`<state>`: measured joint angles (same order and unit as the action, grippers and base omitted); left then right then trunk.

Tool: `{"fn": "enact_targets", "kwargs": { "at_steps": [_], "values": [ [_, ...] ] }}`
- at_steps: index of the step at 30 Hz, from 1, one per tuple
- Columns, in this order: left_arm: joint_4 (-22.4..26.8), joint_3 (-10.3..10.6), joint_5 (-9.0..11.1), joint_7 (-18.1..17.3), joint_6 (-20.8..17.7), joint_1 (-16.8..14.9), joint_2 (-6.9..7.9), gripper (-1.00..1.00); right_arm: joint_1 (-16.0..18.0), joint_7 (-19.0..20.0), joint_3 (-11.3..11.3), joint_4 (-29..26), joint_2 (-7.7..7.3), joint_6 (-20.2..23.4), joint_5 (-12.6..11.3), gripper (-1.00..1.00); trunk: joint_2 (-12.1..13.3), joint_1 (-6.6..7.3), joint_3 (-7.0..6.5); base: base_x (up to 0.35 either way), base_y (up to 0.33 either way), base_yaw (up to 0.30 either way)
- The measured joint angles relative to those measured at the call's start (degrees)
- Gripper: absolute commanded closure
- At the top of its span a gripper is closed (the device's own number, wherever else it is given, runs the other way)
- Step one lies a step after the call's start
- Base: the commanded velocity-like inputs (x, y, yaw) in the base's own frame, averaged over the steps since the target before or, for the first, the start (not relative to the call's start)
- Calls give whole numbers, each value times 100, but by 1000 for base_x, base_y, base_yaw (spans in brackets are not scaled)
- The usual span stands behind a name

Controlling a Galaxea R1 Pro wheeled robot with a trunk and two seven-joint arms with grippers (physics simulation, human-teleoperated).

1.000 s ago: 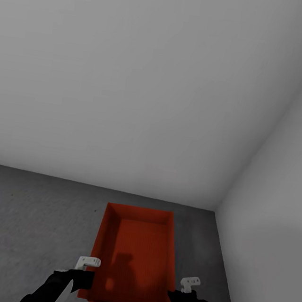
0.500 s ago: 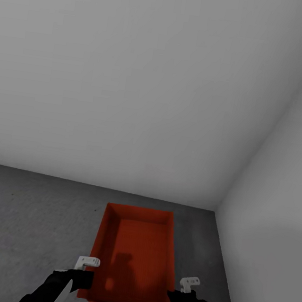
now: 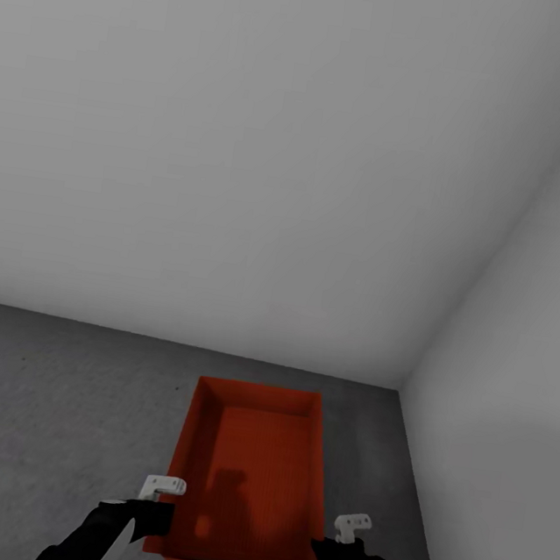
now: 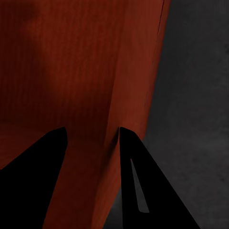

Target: Move the two storage containers from the living room to the garage. In the garage, place one container on the floor and stack the other container on top of it (either order is fine).

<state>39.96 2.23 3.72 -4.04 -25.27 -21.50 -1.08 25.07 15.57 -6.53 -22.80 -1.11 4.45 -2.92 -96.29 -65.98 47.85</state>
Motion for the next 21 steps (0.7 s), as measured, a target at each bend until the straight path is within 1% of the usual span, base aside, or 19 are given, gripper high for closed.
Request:
{"fn": "enact_targets", "kwargs": {
  "at_steps": [5,9,19,21],
  "values": [
    [-1,1,1,0,1,0,1,100,0,0,1,-1,1,0,3,100,0,0,0,0,0,0],
    [0,2,2,1,-3,0,1,100,0,0,3,2,2,1,6,100,-159,-87,71,0,0,0],
    [0,-16,-9,-9,0,0,-1,100,0,1,7,-1,3,0,8,100,-160,-88,72,0,0,0],
    [-2,-8,0,-10,0,0,4,100,2,9,15,2,4,0,17,100,-239,-131,107,0,0,0]
  ]
}}
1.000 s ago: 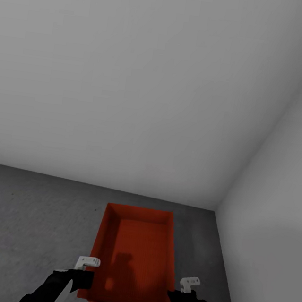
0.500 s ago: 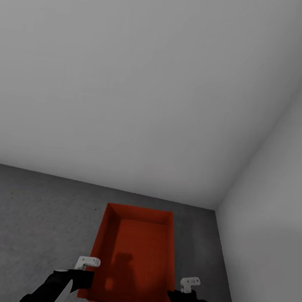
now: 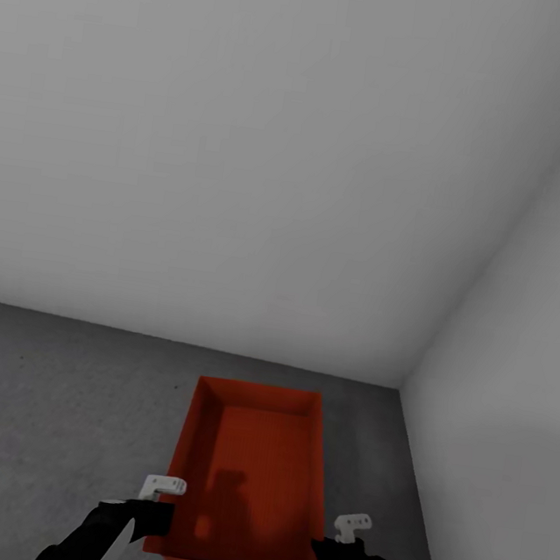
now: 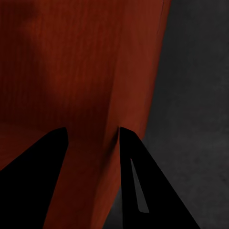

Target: Move the two storage containers from the living room to the garage. In the garage, place one container on the floor and stack the other container on top of it (either order is fine).

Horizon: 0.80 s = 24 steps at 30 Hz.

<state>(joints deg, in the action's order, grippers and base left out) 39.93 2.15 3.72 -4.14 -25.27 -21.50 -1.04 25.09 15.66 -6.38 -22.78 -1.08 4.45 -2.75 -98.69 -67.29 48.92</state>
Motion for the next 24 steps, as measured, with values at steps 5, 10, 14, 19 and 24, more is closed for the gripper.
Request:
{"fn": "enact_targets", "kwargs": {
  "at_steps": [5,10,14,19,24],
  "values": [
    [3,-21,3,0,-9,0,-30,100,-1,1,-7,3,-25,1,12,100,-82,-45,37,0,0,0],
    [2,13,35,2,-8,0,-5,100,-1,-24,-24,4,-10,1,6,100,-82,-45,37,0,0,0],
    [4,23,41,2,-10,0,1,100,-2,-32,-32,3,-6,2,0,100,-82,-45,37,0,0,0],
    [4,27,51,3,-10,0,7,100,-2,-40,-37,4,-1,2,-1,100,-82,-45,37,0,0,0],
    [1,25,46,3,-7,0,3,100,-2,-38,-39,5,-5,1,-6,100,-82,-45,37,0,0,0]
  ]
}}
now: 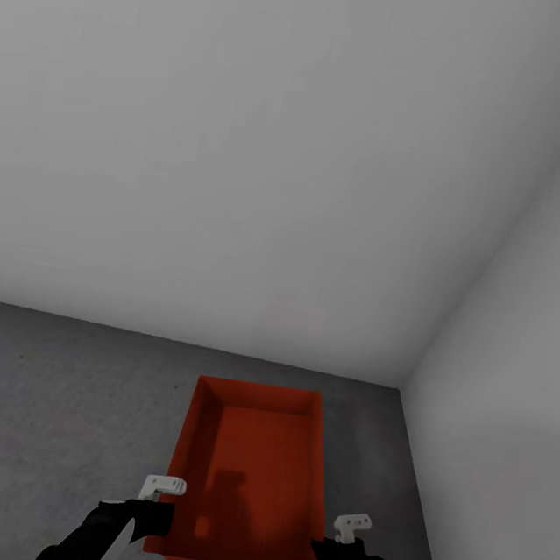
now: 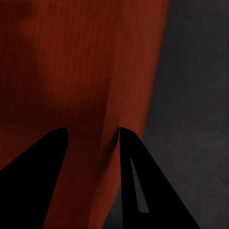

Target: Move the two storage containers from the living room to the garage. In the garage, place one container on the floor and stack the other container on top of it (either order is fine).

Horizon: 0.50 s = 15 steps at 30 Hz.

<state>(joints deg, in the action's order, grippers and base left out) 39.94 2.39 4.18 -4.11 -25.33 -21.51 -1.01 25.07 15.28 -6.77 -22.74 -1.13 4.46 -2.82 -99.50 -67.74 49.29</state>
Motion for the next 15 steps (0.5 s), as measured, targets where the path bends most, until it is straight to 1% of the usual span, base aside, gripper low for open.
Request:
{"fn": "enact_targets", "kwargs": {
  "at_steps": [3,6,15],
  "values": [
    [-3,2,4,0,2,0,2,100,0,0,1,1,1,0,2,100,0,0,0,0,0,0],
    [1,7,16,-1,1,-1,-1,100,1,4,11,-1,-5,-1,13,100,-119,-65,53,0,0,0],
    [3,-12,8,-2,-1,-1,-8,100,0,6,-1,0,-9,0,9,100,-120,-66,54,0,0,0]
  ]
}}
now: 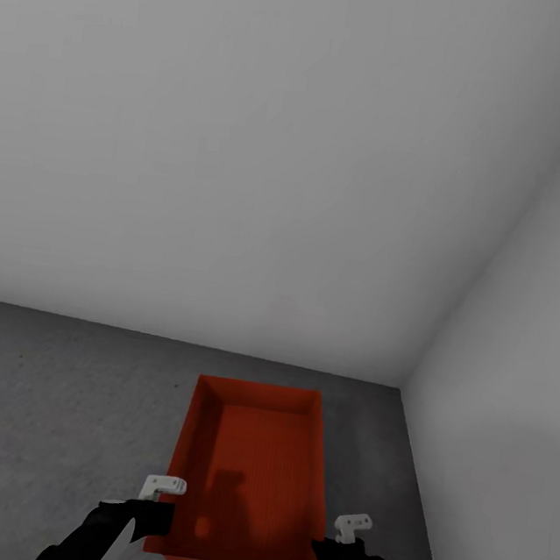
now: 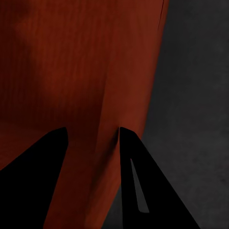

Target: Move the two storage containers from the living room to the garage. In the garage, place one container on the floor and stack the other container on top of it (either order is fine).

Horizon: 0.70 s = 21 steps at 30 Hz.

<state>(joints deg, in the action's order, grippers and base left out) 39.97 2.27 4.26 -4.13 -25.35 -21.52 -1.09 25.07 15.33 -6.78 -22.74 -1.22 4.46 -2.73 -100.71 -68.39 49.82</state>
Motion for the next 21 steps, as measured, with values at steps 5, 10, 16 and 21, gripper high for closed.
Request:
{"fn": "enact_targets", "kwargs": {
  "at_steps": [5,10,16,21],
  "values": [
    [0,30,40,32,-2,0,0,100,1,-5,-10,1,-1,0,-7,100,0,0,0,0,0,0],
    [-1,25,32,29,-2,1,-1,100,1,-4,-12,1,-3,0,-10,100,0,0,0,0,0,0],
    [6,14,-86,13,16,-2,-61,-100,0,34,6,16,56,2,47,-100,0,0,0,0,0,0],
    [2,31,48,-57,19,0,-434,-100,-3,83,-33,18,82,6,-2,-100,0,0,0,0,0,0]
  ]
}}
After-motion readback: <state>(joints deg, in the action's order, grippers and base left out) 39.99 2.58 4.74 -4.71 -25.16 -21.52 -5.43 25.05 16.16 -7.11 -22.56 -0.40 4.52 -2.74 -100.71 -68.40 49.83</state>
